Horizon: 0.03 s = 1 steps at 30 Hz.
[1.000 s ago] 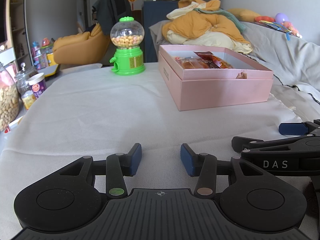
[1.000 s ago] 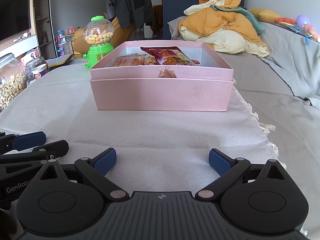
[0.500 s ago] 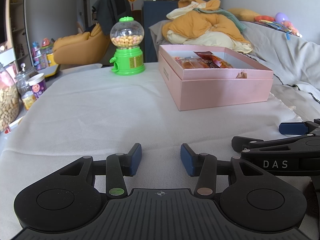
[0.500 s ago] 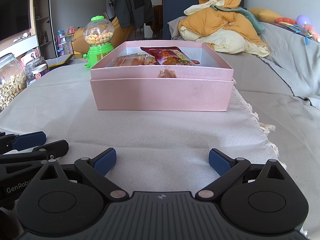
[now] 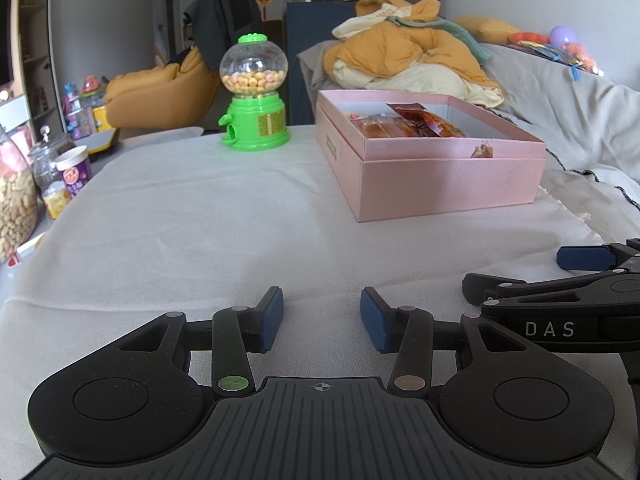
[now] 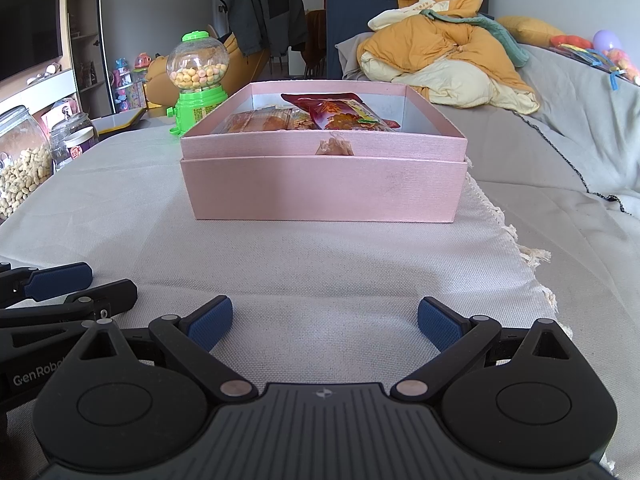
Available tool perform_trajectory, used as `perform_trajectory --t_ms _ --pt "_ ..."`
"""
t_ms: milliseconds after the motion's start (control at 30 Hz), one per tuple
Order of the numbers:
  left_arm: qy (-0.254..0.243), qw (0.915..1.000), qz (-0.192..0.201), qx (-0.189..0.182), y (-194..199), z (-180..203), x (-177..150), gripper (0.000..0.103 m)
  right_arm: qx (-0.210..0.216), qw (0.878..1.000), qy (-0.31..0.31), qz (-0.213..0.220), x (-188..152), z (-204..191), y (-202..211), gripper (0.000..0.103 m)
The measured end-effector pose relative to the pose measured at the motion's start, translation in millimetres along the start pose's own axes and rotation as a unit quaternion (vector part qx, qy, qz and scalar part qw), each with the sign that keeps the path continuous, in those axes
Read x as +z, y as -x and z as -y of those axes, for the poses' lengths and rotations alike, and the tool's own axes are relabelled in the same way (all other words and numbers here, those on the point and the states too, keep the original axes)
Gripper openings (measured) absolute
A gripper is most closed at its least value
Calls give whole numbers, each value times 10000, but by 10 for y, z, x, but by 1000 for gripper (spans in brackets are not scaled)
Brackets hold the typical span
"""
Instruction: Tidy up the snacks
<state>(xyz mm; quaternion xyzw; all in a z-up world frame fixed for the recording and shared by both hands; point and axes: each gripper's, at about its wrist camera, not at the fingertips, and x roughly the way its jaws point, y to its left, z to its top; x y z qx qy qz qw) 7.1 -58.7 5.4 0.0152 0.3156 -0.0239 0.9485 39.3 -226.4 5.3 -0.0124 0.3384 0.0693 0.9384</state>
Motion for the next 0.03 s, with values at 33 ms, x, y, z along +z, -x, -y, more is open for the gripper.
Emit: perform_trajectory --t_ms 33 --pt "3 10000 1 2 2 2 0 49 1 10000 0 0 0 1 0 99"
